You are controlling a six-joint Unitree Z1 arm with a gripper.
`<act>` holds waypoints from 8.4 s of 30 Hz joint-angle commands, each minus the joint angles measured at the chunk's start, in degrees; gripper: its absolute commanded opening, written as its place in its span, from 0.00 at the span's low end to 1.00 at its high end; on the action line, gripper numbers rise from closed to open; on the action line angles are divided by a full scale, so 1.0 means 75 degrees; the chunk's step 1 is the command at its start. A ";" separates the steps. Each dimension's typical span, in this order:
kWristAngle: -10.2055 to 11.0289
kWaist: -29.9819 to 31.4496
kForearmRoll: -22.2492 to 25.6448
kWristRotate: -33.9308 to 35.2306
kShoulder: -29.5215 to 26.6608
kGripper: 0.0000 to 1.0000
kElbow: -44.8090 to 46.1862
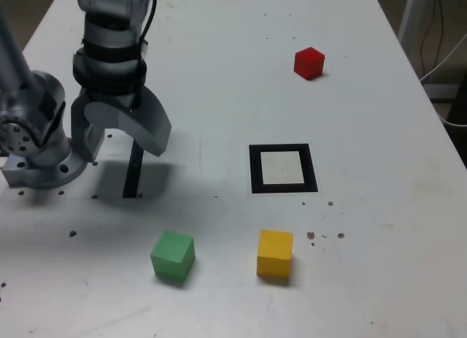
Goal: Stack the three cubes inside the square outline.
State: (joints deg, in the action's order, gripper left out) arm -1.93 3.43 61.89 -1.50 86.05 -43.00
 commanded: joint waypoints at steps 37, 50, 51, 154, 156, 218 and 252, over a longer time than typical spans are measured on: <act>0.0316 -0.0023 0.0591 -0.0231 0.0825 0.99 -0.1729; 0.0415 -0.0270 0.1276 -0.0537 0.1587 0.99 -0.3338; 0.0431 -0.0322 0.1324 -0.0586 0.1661 0.99 -0.3467; 0.1354 -0.4575 0.3995 -0.9338 0.7585 0.99 -1.3682; 0.1391 -0.4537 0.3990 -0.9335 0.7597 0.99 -1.3591; 0.1781 -0.3990 0.3781 -0.8452 0.7818 0.48 -1.2791; 0.1279 -0.2382 0.3848 -0.4013 0.4884 0.48 -0.9185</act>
State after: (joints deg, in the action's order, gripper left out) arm 8.13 -15.31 90.42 -32.95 123.96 -112.77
